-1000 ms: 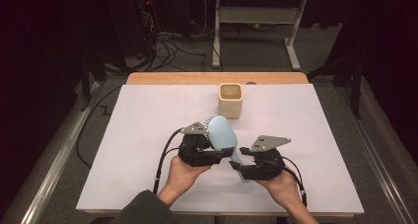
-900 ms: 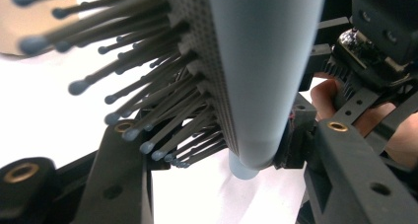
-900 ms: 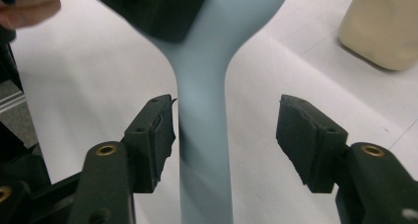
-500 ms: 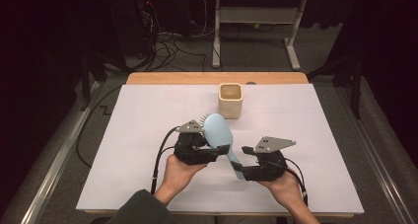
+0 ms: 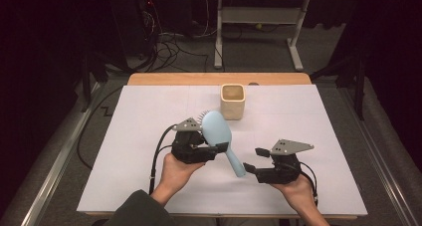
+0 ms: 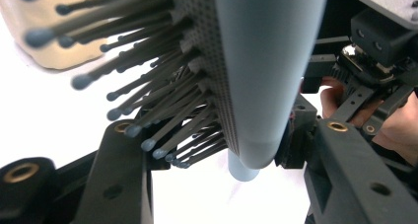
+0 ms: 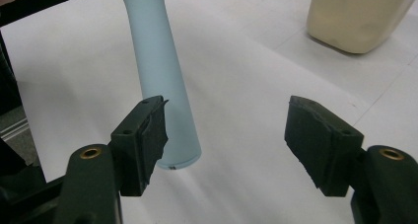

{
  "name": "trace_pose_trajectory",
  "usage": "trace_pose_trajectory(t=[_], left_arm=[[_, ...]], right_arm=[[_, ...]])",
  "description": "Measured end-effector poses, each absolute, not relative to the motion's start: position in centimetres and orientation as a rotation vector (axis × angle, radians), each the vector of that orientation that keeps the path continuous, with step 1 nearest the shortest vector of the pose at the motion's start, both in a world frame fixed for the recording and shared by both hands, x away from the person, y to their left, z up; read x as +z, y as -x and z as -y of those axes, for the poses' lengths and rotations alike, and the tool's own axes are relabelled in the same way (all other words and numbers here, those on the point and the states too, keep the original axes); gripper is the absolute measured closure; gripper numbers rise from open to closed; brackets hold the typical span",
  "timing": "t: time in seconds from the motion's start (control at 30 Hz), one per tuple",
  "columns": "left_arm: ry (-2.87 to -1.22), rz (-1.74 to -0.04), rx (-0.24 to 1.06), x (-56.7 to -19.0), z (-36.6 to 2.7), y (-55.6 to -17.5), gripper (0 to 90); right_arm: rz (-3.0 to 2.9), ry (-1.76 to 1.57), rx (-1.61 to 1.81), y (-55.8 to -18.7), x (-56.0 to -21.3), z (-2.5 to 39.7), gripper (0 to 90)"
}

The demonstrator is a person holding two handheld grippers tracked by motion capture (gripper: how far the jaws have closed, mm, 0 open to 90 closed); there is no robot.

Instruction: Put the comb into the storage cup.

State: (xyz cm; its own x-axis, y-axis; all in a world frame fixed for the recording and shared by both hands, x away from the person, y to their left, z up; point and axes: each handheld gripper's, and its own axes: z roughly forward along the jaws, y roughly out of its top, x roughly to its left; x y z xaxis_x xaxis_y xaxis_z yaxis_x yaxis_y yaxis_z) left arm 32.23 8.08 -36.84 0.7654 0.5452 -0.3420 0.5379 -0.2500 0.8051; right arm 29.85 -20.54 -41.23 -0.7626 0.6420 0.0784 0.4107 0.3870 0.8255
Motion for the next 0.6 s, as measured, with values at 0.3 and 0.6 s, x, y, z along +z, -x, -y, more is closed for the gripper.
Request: trace_pose_trajectory(t=[0.3,0.6], left_arm=[[-1.902,-0.830,0.024,-36.5,-8.5,-32.4,53.2],[-1.901,-0.836,0.051,-36.0,-9.0,-32.5,53.2]], right_arm=[[-2.316,-0.930,1.360,-29.7,-41.0,22.4,30.1],[-2.258,-0.955,1.379,-29.5,-41.2,24.4,29.1]])
